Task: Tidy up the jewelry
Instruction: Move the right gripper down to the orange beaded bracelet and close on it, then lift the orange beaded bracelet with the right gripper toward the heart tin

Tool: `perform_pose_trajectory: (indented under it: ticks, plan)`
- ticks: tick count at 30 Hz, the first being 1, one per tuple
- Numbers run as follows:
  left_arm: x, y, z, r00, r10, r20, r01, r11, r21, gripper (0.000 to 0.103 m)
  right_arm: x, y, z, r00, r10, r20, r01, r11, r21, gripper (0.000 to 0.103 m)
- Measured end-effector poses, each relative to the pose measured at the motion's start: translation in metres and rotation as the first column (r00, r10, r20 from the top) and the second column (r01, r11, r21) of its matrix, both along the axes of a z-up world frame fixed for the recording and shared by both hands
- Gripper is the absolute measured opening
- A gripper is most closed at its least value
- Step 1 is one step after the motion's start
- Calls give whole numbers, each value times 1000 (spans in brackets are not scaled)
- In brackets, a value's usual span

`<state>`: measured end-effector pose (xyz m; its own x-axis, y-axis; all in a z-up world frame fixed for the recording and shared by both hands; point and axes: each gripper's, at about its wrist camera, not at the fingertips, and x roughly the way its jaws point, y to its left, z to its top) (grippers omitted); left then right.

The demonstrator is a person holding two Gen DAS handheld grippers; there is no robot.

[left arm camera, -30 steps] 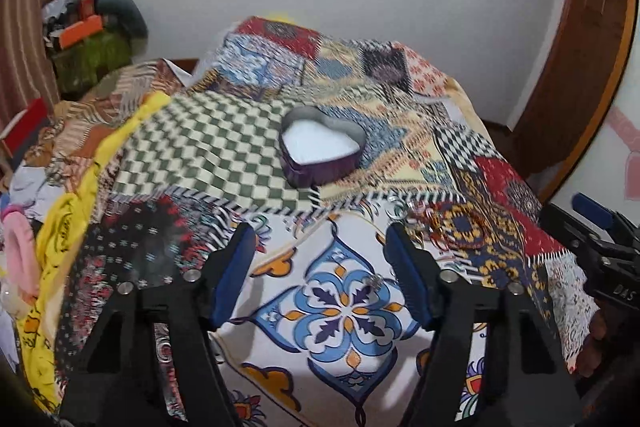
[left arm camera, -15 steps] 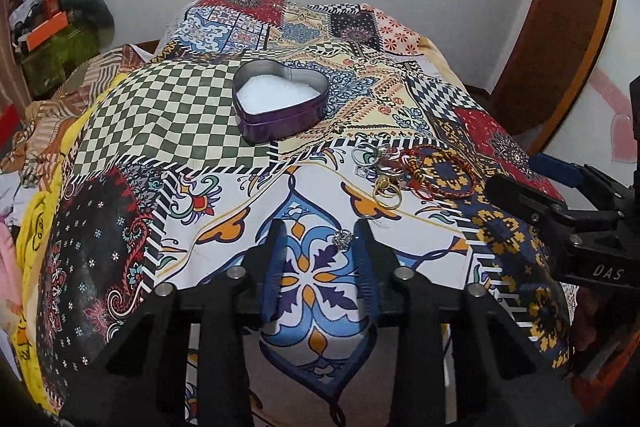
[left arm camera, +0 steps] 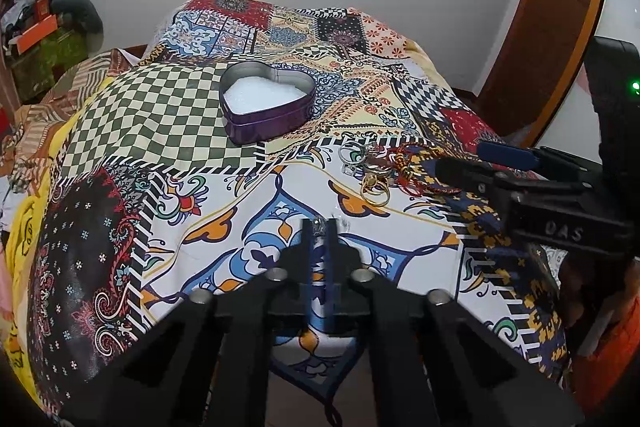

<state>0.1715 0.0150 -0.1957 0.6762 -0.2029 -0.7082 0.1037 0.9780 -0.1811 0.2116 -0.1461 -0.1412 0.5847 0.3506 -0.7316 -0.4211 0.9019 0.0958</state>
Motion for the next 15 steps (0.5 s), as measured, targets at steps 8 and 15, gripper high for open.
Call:
perform_pose_trajectory:
  ticks: [8, 15]
  plan:
    - [8, 5, 2, 1000, 9, 14, -8, 1000, -11, 0, 22, -1, -13, 998, 14, -68, -14, 1000, -2, 40]
    - [11, 6, 4, 1000, 11, 21, -11, 1000, -20, 0, 21, -9, -20, 996, 6, -83, -3, 999, 37, 9]
